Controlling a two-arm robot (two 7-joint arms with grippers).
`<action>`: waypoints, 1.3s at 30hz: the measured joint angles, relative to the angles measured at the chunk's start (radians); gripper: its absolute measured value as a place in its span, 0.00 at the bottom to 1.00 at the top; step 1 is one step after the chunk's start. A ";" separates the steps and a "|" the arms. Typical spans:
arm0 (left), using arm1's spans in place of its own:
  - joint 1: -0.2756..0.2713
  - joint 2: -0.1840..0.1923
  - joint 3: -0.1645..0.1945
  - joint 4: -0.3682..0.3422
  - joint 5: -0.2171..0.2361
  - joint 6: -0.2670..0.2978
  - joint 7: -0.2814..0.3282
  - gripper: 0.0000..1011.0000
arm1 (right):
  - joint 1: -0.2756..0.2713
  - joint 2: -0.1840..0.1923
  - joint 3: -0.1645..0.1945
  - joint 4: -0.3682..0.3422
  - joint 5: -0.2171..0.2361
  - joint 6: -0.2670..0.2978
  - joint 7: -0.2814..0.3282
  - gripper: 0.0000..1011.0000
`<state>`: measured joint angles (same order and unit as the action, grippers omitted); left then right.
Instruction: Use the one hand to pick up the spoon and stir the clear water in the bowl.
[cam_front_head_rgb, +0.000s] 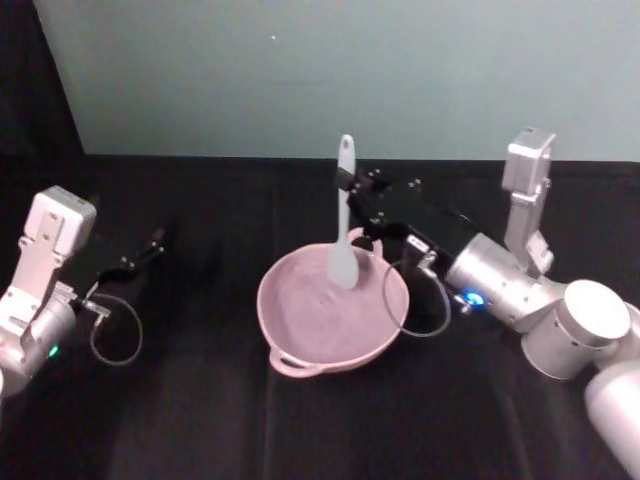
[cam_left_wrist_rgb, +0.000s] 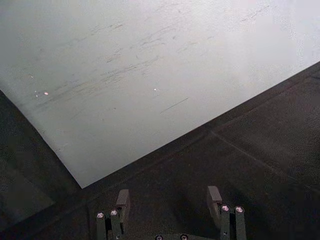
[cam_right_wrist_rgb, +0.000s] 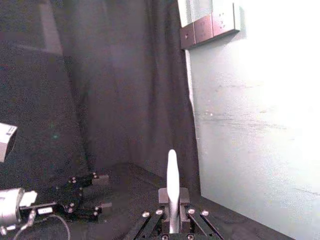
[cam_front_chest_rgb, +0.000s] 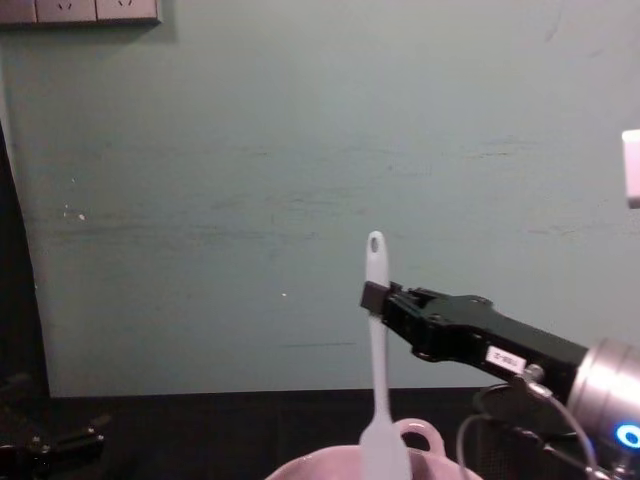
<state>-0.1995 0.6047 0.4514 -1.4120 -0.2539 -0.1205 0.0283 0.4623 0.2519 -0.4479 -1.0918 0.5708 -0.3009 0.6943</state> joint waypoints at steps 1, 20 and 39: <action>0.000 0.000 0.000 0.000 0.000 0.000 0.000 1.00 | -0.006 0.006 0.003 -0.007 -0.002 0.000 -0.001 0.11; 0.000 0.000 0.000 0.000 0.000 0.000 0.000 1.00 | -0.134 0.111 -0.033 -0.232 0.075 0.110 0.091 0.11; 0.000 0.000 0.000 0.000 0.000 0.000 0.000 1.00 | 0.049 -0.040 -0.021 0.115 -0.022 -0.108 0.035 0.11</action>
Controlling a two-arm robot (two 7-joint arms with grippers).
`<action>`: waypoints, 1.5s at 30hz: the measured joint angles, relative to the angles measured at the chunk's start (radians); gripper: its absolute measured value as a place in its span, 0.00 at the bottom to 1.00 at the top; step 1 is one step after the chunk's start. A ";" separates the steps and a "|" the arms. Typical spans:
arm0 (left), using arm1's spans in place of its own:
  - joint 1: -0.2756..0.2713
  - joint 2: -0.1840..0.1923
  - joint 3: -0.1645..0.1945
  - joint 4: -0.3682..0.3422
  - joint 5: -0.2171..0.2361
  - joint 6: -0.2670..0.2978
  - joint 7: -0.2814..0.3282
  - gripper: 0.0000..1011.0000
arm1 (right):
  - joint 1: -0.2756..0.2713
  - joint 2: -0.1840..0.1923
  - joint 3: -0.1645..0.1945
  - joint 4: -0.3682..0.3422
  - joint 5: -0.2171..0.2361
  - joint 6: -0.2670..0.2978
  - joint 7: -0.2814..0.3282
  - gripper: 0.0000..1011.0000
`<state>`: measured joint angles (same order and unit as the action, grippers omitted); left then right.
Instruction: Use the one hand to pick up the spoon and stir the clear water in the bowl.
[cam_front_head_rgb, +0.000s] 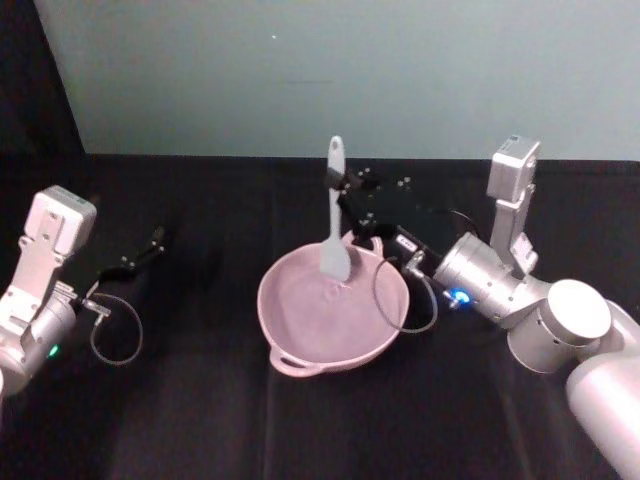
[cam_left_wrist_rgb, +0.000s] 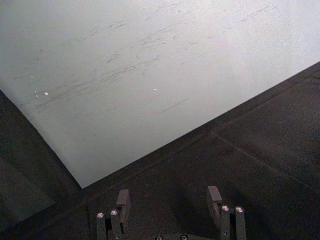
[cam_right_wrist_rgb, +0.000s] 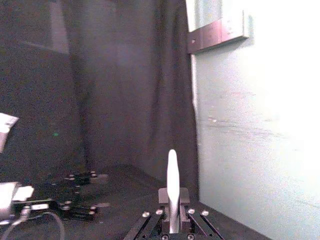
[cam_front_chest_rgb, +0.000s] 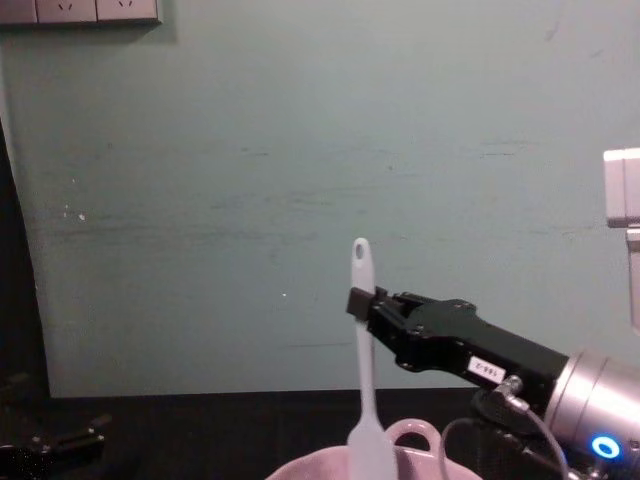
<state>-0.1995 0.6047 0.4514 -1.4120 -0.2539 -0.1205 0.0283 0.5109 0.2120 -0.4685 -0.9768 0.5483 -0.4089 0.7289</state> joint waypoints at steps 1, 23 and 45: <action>0.000 0.000 0.000 0.000 0.000 0.000 0.000 1.00 | 0.001 0.003 0.008 0.003 -0.007 -0.005 -0.006 0.11; 0.000 0.000 0.000 0.000 0.000 0.000 0.000 1.00 | -0.187 0.110 -0.005 -0.291 0.059 0.143 0.055 0.11; 0.000 0.000 0.000 0.000 0.000 0.000 0.000 1.00 | -0.049 -0.023 0.021 -0.036 -0.015 -0.027 -0.054 0.11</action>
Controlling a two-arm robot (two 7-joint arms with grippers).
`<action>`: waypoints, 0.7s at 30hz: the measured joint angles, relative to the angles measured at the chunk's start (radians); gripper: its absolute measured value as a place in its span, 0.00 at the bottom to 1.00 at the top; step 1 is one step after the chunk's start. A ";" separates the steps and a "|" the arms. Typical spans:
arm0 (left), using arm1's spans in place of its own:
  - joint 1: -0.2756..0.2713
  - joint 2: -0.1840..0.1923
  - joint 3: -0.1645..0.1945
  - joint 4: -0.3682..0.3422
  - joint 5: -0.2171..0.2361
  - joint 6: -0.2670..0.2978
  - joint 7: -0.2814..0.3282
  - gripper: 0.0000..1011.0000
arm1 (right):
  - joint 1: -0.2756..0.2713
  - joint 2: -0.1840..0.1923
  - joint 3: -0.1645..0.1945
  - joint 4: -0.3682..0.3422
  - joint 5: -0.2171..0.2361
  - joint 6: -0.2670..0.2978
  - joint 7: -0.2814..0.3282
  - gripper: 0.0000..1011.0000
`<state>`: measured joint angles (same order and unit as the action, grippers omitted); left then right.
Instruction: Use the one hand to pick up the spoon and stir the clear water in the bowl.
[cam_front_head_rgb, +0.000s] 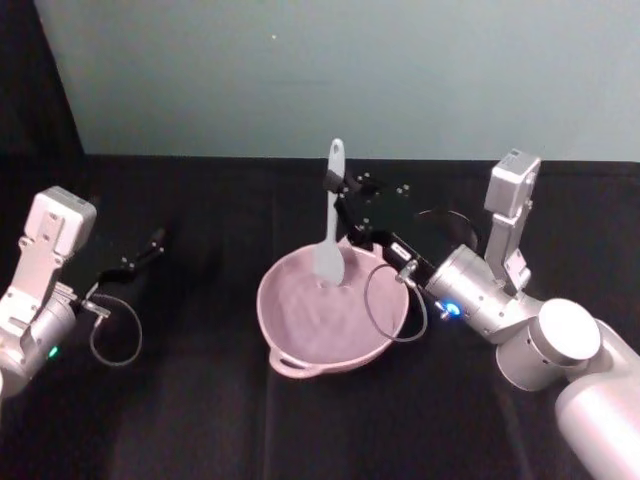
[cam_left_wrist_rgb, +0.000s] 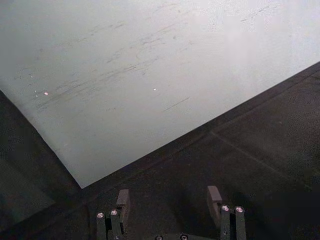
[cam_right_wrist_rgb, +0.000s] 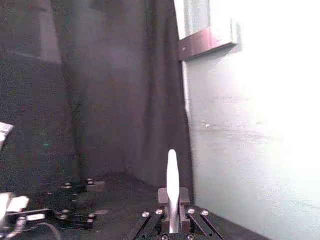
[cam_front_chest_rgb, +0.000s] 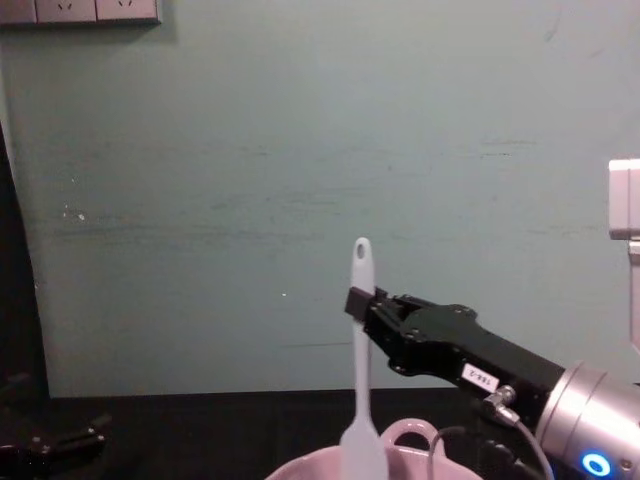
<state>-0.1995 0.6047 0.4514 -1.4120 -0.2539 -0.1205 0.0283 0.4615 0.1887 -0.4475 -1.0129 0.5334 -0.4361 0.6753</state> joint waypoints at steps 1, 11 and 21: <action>0.000 0.000 0.000 0.000 0.000 0.000 0.000 1.00 | 0.000 0.001 0.002 0.001 -0.007 -0.008 -0.005 0.11; 0.000 0.000 0.000 0.000 0.000 0.000 0.000 1.00 | -0.080 0.079 0.030 -0.127 -0.039 0.002 0.002 0.11; 0.000 0.000 0.000 0.000 0.000 0.000 0.000 1.00 | -0.175 0.148 0.021 -0.284 0.032 0.110 0.076 0.11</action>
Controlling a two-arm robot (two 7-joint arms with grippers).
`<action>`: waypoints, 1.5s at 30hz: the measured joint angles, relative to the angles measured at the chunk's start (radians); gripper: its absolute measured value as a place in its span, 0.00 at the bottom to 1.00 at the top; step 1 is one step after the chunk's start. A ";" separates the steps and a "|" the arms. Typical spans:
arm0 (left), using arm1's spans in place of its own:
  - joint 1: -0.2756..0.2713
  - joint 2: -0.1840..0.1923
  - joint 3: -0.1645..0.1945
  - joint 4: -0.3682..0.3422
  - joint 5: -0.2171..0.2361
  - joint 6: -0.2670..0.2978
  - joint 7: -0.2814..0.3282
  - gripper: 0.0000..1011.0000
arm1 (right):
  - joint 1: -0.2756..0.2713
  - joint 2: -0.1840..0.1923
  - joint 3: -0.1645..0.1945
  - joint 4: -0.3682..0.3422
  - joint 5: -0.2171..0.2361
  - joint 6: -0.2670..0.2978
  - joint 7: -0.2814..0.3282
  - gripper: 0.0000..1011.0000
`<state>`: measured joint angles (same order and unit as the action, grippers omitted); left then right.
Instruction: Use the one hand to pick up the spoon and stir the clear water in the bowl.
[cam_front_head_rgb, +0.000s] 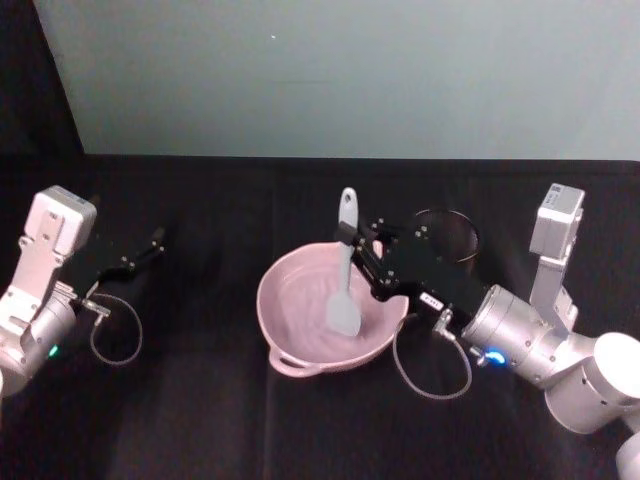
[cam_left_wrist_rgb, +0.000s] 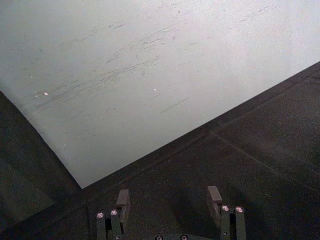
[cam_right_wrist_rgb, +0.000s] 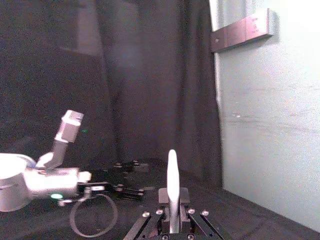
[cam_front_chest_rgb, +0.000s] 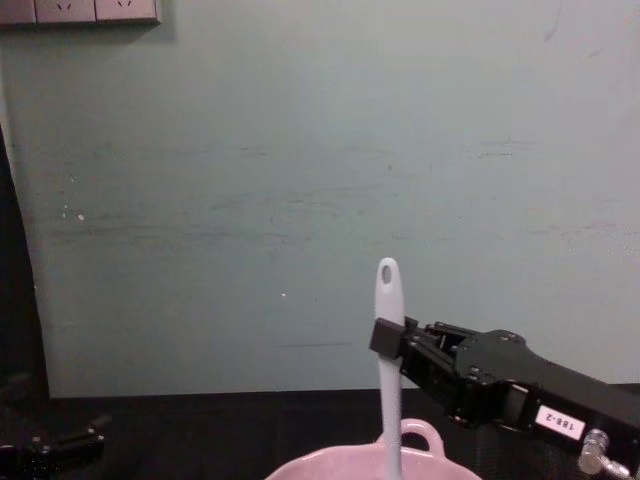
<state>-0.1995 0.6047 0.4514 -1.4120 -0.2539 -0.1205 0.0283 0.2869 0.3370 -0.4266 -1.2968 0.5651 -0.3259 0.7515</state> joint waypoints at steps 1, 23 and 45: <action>0.000 0.000 0.000 0.000 0.000 0.000 0.000 1.00 | -0.005 0.002 -0.006 -0.011 0.012 0.011 0.008 0.11; 0.000 0.000 0.000 0.000 0.000 0.000 0.000 1.00 | 0.182 -0.149 -0.029 0.285 -0.066 -0.134 -0.063 0.11; 0.000 0.000 0.000 0.000 0.000 0.000 0.000 1.00 | 0.018 0.028 -0.005 -0.037 -0.021 0.129 -0.042 0.11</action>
<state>-0.1996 0.6047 0.4513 -1.4120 -0.2539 -0.1205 0.0283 0.3048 0.3652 -0.4318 -1.3341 0.5437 -0.1973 0.7097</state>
